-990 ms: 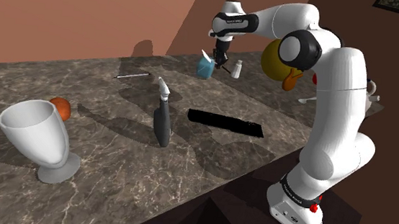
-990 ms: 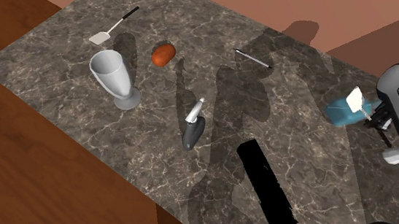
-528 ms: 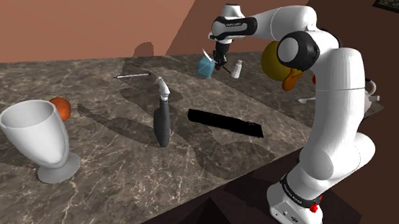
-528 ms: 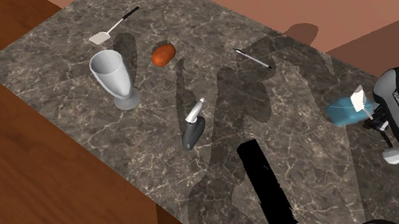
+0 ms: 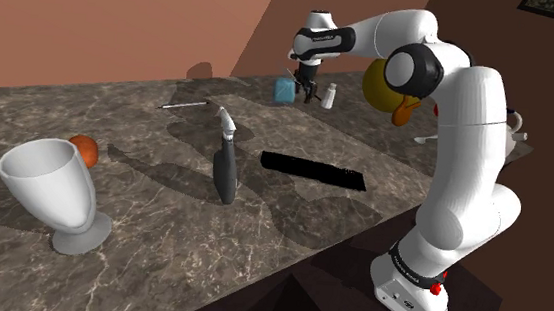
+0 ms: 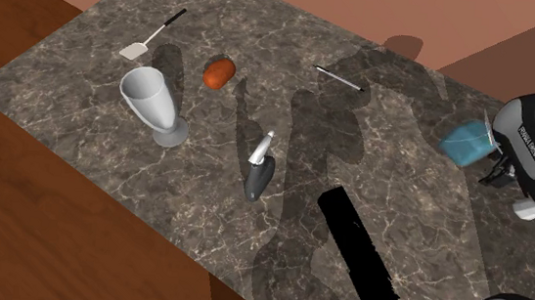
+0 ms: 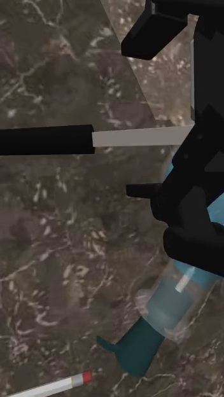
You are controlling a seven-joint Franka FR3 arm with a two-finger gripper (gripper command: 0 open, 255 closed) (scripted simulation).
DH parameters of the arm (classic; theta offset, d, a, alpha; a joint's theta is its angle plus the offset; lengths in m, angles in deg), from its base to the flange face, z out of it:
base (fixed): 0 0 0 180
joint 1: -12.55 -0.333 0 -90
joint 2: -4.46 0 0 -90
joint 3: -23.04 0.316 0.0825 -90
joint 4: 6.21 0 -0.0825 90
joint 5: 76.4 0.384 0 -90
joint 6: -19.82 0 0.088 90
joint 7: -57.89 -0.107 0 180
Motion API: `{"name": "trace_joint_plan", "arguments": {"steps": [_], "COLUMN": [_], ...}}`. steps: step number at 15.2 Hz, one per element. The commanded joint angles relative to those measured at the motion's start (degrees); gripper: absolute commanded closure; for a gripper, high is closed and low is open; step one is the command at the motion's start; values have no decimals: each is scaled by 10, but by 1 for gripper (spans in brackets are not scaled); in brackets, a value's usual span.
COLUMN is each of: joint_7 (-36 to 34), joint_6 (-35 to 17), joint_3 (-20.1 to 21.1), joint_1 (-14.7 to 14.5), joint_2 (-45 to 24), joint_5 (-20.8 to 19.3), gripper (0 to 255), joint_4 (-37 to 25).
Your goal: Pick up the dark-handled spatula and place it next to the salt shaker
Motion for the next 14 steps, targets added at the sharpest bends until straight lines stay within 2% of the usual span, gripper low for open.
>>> {"name": "trace_joint_plan", "arguments": {"steps": [1,6,14], "joint_7": [0,2,2], "joint_6": [-1,66,66], "joint_3": [2,3,3], "joint_1": [-2,-5,-5], "joint_2": [-1,11,11], "joint_5": [1,2,2], "gripper": [0,0,0], "joint_4": [6,-49,-49]}}
